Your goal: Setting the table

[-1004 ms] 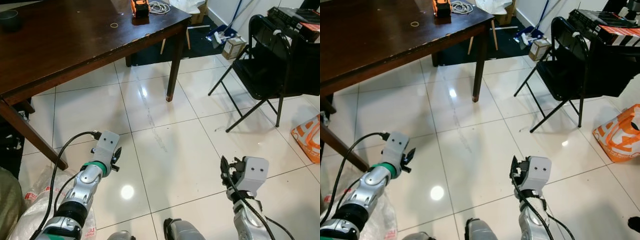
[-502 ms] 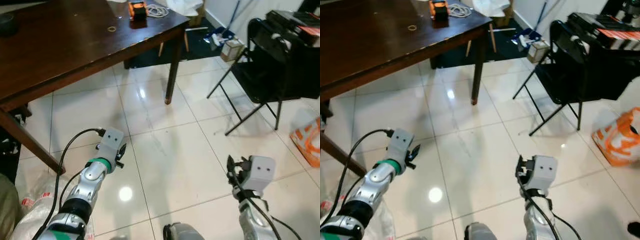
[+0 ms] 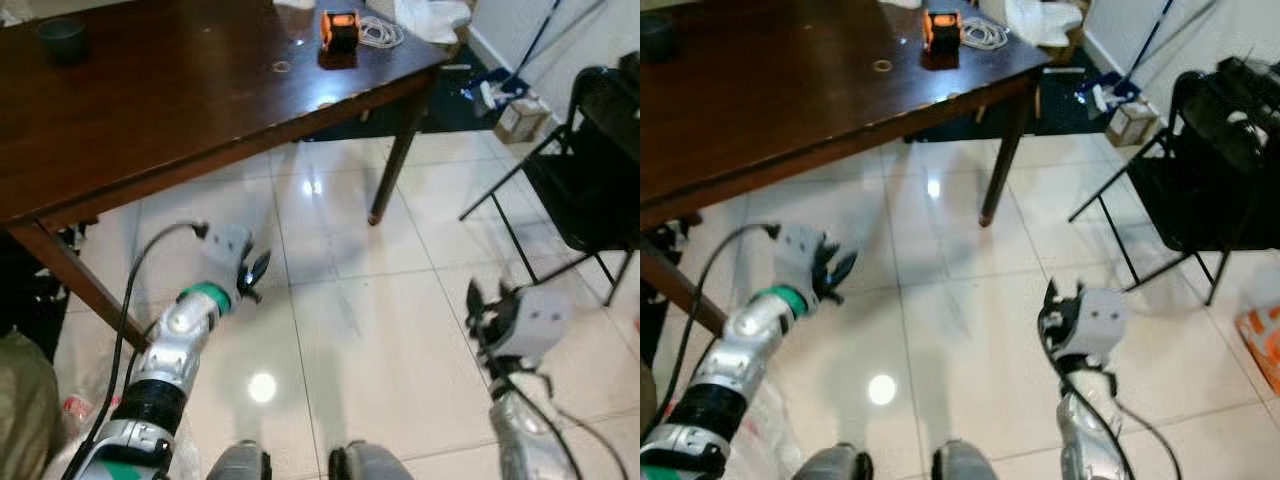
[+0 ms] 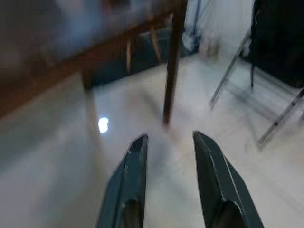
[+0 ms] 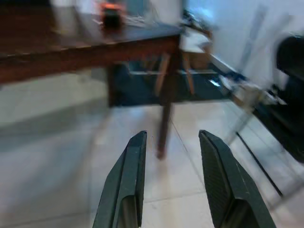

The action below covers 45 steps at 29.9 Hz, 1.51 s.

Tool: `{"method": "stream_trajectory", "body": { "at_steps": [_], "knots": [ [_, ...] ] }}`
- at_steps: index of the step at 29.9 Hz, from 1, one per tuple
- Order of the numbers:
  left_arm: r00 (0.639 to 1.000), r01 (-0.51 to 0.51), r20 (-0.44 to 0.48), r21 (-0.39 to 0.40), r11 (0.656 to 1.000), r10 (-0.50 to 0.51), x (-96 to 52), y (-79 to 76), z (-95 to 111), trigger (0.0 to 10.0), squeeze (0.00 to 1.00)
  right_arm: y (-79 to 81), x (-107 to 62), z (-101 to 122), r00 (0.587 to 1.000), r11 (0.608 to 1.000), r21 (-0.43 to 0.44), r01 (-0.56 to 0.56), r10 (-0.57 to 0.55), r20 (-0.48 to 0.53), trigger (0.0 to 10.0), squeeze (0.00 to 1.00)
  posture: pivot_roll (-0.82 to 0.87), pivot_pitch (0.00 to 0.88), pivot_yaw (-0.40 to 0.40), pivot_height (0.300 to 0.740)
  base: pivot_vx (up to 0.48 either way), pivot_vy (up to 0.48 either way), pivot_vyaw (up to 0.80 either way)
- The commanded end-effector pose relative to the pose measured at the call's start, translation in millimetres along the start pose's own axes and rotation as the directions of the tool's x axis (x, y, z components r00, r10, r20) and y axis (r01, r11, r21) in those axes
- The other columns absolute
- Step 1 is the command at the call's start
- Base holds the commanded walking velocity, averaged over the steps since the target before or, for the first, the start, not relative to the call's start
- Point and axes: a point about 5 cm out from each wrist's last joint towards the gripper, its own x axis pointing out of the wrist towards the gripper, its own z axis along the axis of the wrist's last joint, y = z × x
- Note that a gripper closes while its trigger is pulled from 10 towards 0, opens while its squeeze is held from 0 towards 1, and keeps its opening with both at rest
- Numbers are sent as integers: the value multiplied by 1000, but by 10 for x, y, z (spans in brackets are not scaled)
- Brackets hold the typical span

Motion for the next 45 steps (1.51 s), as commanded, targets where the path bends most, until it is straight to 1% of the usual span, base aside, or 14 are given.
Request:
{"method": "stream_trajectory", "body": {
  "at_steps": [1, 2, 3, 4, 6, 9, 11, 20, 28, 45],
  "knots": [
    [994, 64, 85, -20, 998, -63, 85, -88, 274, 10000, 0, -73, 36, 123, 999, 1000, -12, 14, -14, 32, 10000, 0, -33, 18, 33, 740, 270, 0, 0],
    [990, 62, 127, -7, 998, -61, 138, -101, 411, 10000, 0, -81, 109, 245, 997, 1000, -15, 11, -10, 76, 10000, 0, -28, 14, 36, 740, 270, 0, 0],
    [990, 62, 127, -7, 998, -61, 138, -101, 411, 10000, 0, -81, 109, 245, 997, 1000, -15, 11, -10, 76, 10000, 0, -28, 14, 36, 740, 270, 0, 0],
    [984, 54, 170, 0, 999, -53, 189, -119, 537, 10000, 0, -87, 187, 382, 993, 1000, -19, 7, -4, 122, 10000, 0, -31, 12, 39, 740, 270, 0, 0],
    [977, 39, 210, 5, 999, -40, 248, -152, 653, 10000, 0, -92, 272, 545, 985, 1000, -23, 2, 2, 174, 10000, 0, -31, 8, 40, 740, 274, 0, 0],
    [976, 33, 215, -2, 999, -32, 270, -173, 660, 10000, 0, -88, 292, 590, 982, 1000, -18, -1, 4, 188, 10000, 0, -32, 7, 39, 740, 274, 0, 0],
    [978, 45, 203, -23, 999, -39, 268, -268, 661, 10000, 0, -61, 275, 625, 983, 1000, -11, -9, 11, 185, 10000, 0, -37, 3, 39, 740, 281, 0, 0],
    [983, 81, 169, -44, 996, -73, 222, -363, 641, 10000, 0, -57, 224, 597, 988, 1000, -6, -7, 7, 156, 10000, 0, -43, 0, 44, 740, 294, 0, 0],
    [984, 75, 165, -49, 996, -66, 240, -370, 641, 10000, 0, -64, 221, 578, 991, 1000, -6, -7, 7, 135, 10000, 0, -45, 0, 43, 740, 311, 0, 0],
    [986, 80, 151, -51, 995, -72, 218, -410, 648, 10000, 0, -64, 207, 548, 994, 1000, 1, -3, 3, 108, 10000, 0, -45, 0, 46, 740, 341, 0, 0]
  ]
}}
